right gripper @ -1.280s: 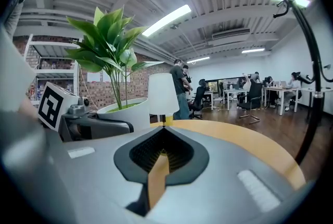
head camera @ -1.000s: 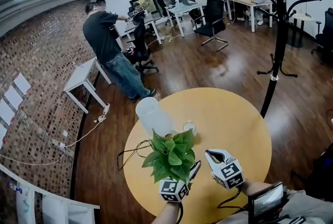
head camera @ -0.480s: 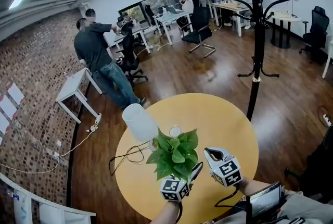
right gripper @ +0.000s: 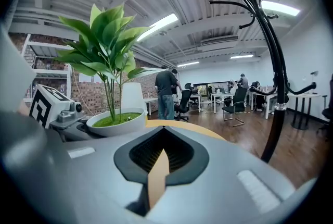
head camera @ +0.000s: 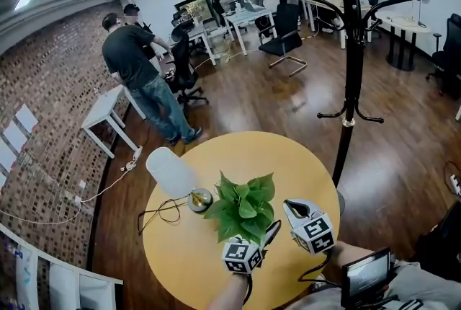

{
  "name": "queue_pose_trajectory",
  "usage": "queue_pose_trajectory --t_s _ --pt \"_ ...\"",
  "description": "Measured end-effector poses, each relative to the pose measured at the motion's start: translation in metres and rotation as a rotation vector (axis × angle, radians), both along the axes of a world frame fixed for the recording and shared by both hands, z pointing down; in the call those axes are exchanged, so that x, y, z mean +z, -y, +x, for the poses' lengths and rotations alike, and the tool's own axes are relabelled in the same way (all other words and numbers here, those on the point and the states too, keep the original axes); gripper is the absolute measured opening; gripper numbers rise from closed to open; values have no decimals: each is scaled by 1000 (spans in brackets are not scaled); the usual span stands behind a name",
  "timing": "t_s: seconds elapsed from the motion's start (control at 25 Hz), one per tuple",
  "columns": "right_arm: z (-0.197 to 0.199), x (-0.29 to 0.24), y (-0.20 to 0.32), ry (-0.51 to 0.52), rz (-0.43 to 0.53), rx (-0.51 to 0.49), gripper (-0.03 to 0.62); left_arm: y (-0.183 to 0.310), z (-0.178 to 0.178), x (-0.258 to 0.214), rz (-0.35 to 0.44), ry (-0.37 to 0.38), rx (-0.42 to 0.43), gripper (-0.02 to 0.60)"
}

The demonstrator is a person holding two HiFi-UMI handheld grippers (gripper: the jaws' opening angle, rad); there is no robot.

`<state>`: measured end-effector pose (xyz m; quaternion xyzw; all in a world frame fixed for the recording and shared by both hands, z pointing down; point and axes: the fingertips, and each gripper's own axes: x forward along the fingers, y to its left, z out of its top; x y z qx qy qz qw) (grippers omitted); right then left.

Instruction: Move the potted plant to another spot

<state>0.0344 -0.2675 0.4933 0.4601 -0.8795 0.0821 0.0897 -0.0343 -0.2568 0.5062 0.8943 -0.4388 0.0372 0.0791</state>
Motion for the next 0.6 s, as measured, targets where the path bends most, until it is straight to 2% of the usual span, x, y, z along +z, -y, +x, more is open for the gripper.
queue_pose_trajectory --t_s 0.28,0.6 --pt "12 13 0 -6 -19 -19 6 -1 10 13 -17 -1 -34 520" --pt "58 40 20 -5 -75 -52 6 24 55 41 -60 8 -84 520"
